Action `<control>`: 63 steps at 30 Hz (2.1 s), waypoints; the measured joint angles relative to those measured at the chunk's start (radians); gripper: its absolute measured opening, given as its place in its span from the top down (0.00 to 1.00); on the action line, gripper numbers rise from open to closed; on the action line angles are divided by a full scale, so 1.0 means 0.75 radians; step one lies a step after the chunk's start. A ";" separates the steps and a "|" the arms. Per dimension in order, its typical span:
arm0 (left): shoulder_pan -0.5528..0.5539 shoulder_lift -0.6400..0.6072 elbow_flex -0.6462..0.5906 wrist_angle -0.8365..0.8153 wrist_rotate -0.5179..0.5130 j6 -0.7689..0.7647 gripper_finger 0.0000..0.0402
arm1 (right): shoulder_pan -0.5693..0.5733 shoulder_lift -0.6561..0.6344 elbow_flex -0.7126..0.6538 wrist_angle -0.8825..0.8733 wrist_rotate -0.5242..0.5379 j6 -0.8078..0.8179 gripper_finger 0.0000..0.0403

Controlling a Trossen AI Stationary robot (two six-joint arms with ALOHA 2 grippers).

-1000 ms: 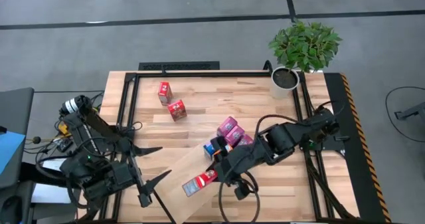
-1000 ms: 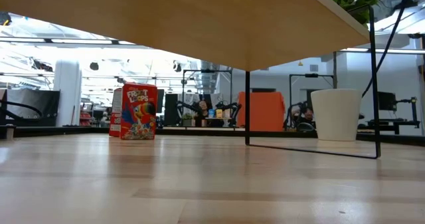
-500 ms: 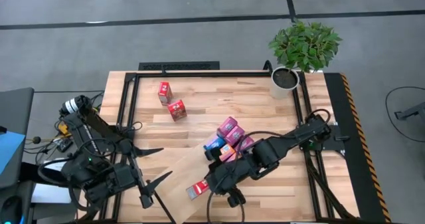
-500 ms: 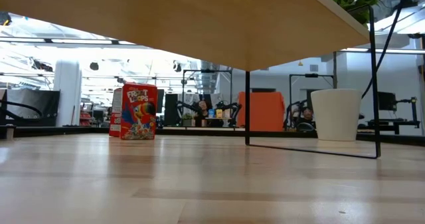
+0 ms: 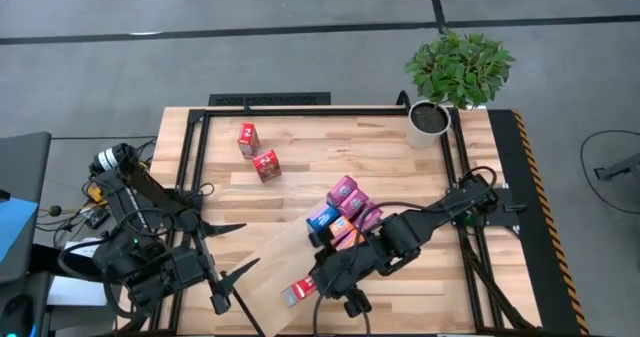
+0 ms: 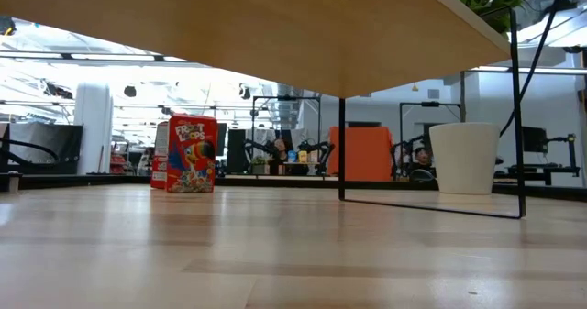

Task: Stack cereal on shelf
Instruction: Put the bottom red cereal box onto the shelf

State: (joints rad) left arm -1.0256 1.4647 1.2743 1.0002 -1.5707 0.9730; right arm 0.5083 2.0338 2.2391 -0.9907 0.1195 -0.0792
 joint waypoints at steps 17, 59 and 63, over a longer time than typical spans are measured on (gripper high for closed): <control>0.001 0.000 0.000 -0.001 0.000 0.014 0.22 | -0.036 0.000 0.000 -0.065 -0.036 0.000 0.42; 0.224 -0.420 -0.403 -0.949 1.180 -2.045 0.24 | 0.266 -0.220 0.126 -0.266 0.262 0.664 0.84; 0.257 -0.425 -0.403 -1.114 1.220 -2.164 0.27 | 0.278 -0.180 0.127 -0.223 0.293 0.674 0.88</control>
State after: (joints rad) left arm -0.8329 1.1458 0.9722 0.1645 -0.6556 -0.6503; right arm 0.7171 1.8987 2.3341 -1.1580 0.3396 0.4263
